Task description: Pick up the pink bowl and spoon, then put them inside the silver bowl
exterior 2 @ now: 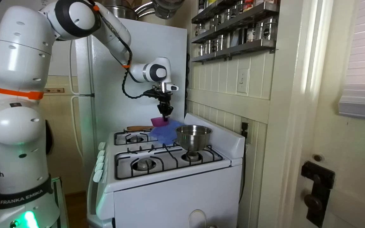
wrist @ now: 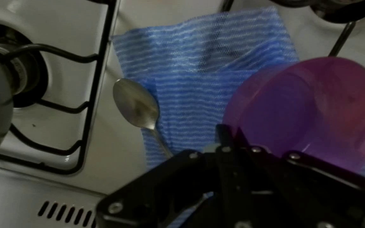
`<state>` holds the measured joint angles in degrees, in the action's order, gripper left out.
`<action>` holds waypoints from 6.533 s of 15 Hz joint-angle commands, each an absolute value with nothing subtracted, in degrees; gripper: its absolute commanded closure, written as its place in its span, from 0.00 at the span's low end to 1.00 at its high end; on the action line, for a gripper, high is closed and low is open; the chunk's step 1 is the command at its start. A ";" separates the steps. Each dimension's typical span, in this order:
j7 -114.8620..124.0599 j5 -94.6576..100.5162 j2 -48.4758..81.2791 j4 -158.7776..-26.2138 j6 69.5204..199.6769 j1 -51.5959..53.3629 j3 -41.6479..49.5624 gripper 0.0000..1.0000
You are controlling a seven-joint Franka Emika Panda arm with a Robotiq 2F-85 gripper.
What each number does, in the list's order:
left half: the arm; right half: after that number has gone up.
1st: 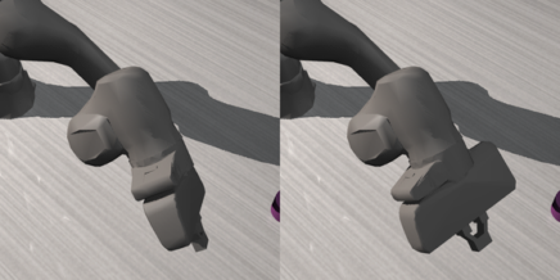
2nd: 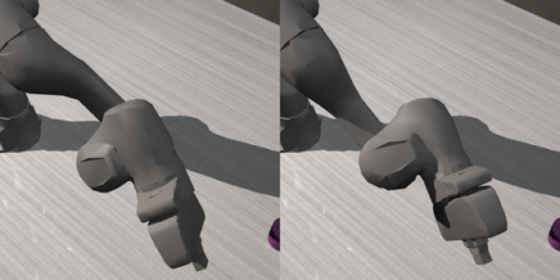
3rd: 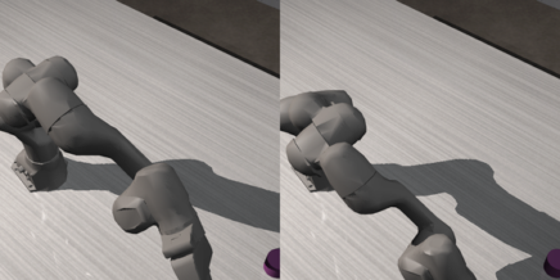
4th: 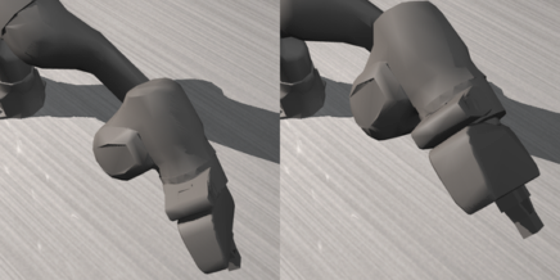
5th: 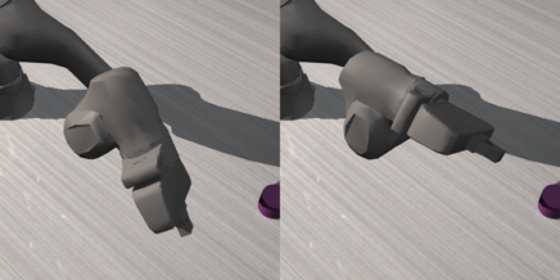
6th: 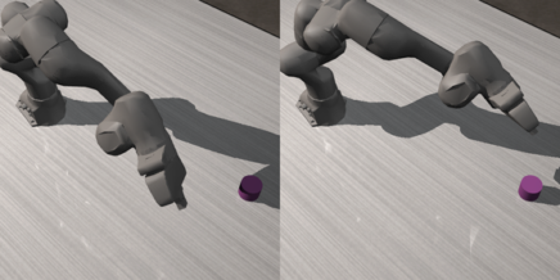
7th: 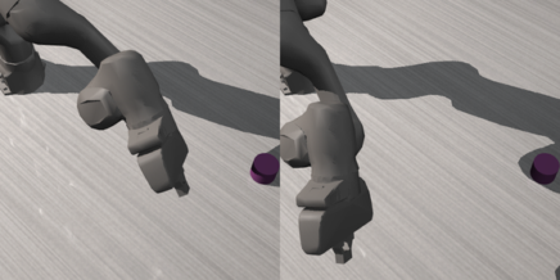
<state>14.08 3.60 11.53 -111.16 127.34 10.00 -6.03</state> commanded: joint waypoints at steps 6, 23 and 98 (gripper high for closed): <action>26.68 1.60 -8.82 -132.08 131.13 3.62 -1.42 0.99; 50.03 1.44 -10.93 -133.30 136.03 -6.91 0.60 0.99; 31.68 4.57 -4.62 -128.61 130.77 1.18 -4.23 0.00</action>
<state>37.25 2.56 -5.93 -130.36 133.41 0.51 -3.79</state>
